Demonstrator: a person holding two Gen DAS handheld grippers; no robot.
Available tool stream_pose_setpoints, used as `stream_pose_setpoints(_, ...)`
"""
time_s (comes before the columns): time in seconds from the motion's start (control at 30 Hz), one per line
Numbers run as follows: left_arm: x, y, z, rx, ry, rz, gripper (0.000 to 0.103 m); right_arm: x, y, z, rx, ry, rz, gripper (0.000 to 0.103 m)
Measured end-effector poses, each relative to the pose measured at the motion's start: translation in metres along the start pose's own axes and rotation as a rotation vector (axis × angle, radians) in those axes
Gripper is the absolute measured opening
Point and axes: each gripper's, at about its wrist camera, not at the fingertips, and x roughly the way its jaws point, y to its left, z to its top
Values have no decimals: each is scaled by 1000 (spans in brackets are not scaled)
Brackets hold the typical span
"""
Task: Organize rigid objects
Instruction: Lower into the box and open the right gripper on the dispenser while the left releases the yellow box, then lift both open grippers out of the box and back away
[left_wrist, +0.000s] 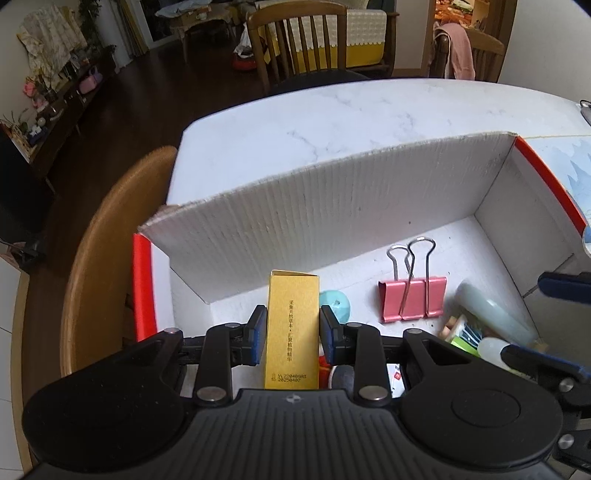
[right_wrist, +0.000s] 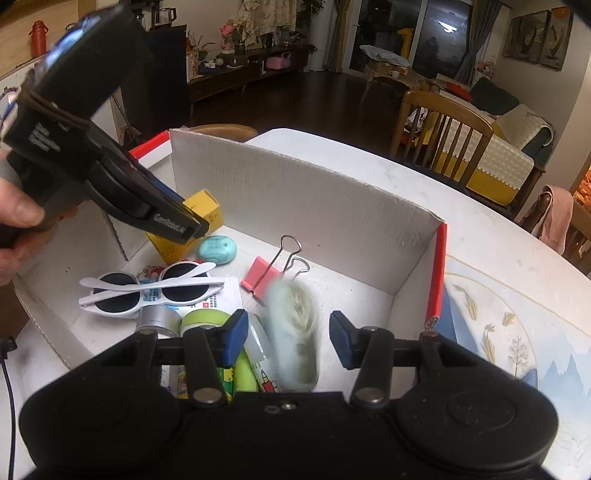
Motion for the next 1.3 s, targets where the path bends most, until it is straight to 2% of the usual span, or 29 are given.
stream_pose_setpoints(0.13,-4,0,-4,-11,-6,-7,29,-9,-3,1,18,-25,0,50)
stream_pose_setpoints(0.27,-12,0,-9,-24,-14,-17,29,-20,-6,2,45,-50,14,59)
stream_pose_setpoints(0.5,-35,3,-27,-69,-48,-55,31,-40,-13,0,90,-80,29,60)
stream_pose_setpoints(0.93,-104,-3,-55,-128,-182,-100,31,-81,-10,-5,118,-148,54,64)
stream_pose_setpoints(1.0,-114,-4,-59,-142,-199,-108,38,-87,-10,-6,121,-157,60,64)
stream_pose_setpoints(1.07,-123,-5,-63,-149,-229,-114,81,-92,-9,-6,127,-166,65,65)
stream_pose_setpoints(1.13,-135,-5,-69,-149,-279,-123,84,-99,-9,-8,131,-176,72,65)
stream_pose_setpoints(1.3,-150,-9,-74,-164,-299,-106,84,-115,-4,-11,124,-220,66,69)
